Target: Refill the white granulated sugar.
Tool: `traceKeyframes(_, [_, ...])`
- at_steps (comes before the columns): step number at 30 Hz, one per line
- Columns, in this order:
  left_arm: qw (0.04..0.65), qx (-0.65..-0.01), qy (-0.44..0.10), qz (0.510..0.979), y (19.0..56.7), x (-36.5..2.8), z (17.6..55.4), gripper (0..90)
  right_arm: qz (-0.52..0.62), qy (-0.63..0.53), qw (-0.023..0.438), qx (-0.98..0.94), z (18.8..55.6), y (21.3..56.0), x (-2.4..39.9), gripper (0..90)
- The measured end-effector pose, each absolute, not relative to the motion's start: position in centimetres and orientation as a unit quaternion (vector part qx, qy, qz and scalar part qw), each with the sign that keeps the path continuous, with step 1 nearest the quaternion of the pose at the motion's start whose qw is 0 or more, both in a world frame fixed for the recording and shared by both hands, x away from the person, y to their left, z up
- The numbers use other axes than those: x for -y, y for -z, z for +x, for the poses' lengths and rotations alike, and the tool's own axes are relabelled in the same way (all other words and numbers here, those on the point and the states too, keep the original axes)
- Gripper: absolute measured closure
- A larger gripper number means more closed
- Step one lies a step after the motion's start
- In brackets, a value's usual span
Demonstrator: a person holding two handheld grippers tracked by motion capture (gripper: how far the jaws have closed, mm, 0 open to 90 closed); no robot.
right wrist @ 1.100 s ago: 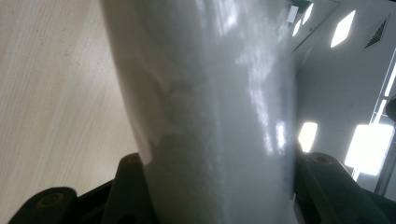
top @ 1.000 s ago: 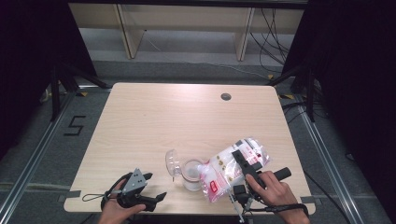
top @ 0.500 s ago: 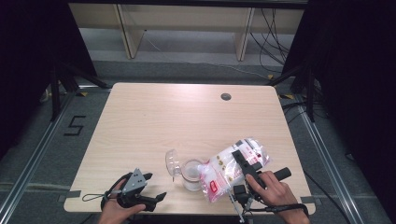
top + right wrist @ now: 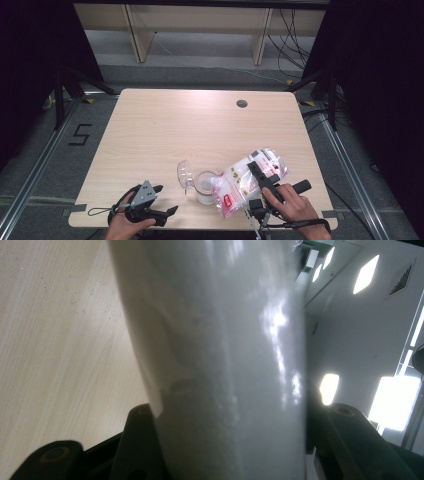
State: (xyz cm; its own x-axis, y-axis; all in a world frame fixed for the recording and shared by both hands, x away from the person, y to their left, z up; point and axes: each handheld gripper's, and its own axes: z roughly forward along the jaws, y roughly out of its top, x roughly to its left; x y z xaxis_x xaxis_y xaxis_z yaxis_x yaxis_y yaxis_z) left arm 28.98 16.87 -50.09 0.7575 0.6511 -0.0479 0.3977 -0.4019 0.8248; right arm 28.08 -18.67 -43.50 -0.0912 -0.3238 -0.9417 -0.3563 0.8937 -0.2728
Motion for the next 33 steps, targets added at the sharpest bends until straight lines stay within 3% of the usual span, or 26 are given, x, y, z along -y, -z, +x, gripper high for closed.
traceKeyframes(33, [0.445,-0.323,-0.138,0.824,50.06,-16.78,28.87,15.5,-0.222,-0.011,0.635,-0.74,27.65,43.31,18.59,57.1])
